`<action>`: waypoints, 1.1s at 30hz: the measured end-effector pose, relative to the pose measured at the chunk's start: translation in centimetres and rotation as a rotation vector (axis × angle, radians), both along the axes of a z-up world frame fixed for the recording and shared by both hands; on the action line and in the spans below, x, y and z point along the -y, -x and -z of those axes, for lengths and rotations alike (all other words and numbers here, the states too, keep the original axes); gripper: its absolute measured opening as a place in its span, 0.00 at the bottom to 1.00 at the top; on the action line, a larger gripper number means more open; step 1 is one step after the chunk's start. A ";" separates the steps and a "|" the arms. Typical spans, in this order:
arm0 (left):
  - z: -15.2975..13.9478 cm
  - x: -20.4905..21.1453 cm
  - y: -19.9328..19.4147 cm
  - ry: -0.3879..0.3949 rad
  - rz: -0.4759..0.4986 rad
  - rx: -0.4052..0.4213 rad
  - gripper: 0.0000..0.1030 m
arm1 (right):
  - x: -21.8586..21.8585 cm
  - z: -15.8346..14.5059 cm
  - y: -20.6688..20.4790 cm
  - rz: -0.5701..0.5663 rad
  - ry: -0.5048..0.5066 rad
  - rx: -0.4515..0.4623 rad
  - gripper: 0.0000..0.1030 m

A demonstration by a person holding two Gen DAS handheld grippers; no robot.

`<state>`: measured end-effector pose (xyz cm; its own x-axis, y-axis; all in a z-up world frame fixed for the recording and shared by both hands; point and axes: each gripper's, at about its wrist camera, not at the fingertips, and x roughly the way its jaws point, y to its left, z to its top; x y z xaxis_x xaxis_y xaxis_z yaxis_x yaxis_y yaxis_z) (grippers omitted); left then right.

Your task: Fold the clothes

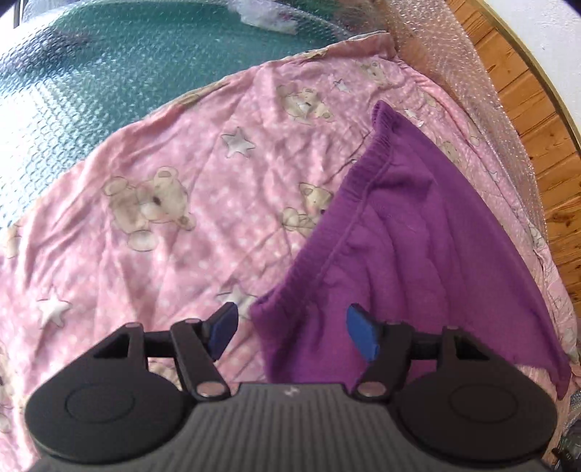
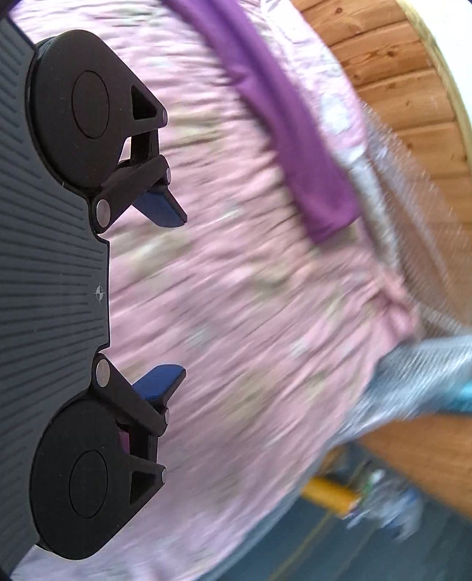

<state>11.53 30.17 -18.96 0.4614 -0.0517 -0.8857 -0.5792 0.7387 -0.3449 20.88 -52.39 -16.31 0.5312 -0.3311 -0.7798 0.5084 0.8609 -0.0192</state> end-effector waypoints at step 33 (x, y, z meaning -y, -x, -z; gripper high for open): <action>-3.1 -2.2 2.7 -0.069 -0.094 0.052 0.08 | 11.0 -1.7 18.2 0.251 -0.389 0.276 0.00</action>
<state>8.84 32.40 -15.84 0.5067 0.0538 -0.8604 -0.6297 0.7048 -0.3267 2.67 -63.39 -14.59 0.6752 -0.1884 -0.7131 0.6405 0.6292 0.4403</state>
